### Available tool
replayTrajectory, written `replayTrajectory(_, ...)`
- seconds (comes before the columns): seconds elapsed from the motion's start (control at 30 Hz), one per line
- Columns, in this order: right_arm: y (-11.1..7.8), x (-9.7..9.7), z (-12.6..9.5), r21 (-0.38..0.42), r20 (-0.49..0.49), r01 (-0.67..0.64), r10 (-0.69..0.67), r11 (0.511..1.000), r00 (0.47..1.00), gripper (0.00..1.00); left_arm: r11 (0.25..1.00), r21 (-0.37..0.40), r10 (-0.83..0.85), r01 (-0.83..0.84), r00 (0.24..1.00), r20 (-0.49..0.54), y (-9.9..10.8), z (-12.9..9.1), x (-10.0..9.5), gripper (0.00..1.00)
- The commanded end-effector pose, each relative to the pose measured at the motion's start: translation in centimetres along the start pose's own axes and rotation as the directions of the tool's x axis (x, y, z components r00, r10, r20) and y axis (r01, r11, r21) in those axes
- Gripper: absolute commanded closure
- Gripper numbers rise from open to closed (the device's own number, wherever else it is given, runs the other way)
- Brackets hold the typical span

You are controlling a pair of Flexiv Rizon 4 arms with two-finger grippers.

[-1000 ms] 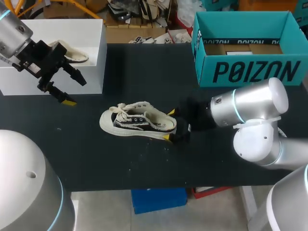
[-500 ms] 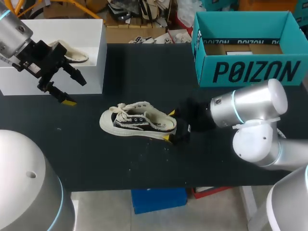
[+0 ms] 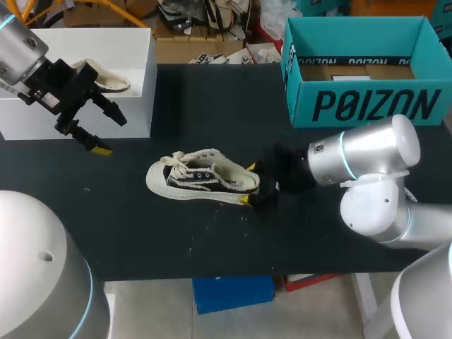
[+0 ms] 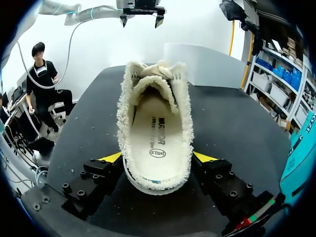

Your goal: Take the shoe out of the shoebox, open the shoe tongue, remove and reinsert the insole, then place the shoe into the shoebox

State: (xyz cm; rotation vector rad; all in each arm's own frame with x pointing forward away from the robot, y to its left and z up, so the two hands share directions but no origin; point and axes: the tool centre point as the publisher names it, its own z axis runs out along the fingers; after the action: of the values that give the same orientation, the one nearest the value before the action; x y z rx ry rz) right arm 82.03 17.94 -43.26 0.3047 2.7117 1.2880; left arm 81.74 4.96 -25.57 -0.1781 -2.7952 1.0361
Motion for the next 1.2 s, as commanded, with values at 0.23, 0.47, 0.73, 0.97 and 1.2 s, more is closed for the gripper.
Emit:
replayTrajectory(0.23, 0.0, -1.1, -0.8, 0.023, -0.017, 0.02, -0.019, 1.0, 1.0, 1.0, 1.0, 0.0, 0.002, -0.002, 1.0, 0.002, 0.1, 0.1, -0.1, 0.0)
replayTrajectory(0.47, 0.3, -2.2, -1.0, 0.027, -0.039, 0.048, -0.047, 0.998, 0.998, 1.0, 1.0, 0.0, 0.002, -0.002, 1.0, 0.002, 0.1, 0.1, -0.1, 0.0)
replayTrajectory(0.73, 0.2, -2.8, -0.6, 0.009, -0.061, 0.066, -0.065, 0.998, 0.996, 1.0, 1.0, 0.0, 0.002, -0.002, 1.0, 0.002, 0.1, 0.1, -0.1, 0.0)
replayTrajectory(0.97, 0.1, -2.7, 0.0, -0.022, -0.081, 0.071, -0.073, 0.997, 0.994, 1.0, 1.0, 0.0, 0.002, -0.002, 1.0, 0.002, 0.1, 0.1, -0.1, 0.0)
replayTrajectory(1.2, 0.1, -2.7, 0.0, -0.022, -0.081, 0.071, -0.073, 0.997, 0.994, 1.0, 1.0, 0.0, 0.002, -0.002, 1.0, 0.002, 0.1, 0.1, -0.1, 0.0)
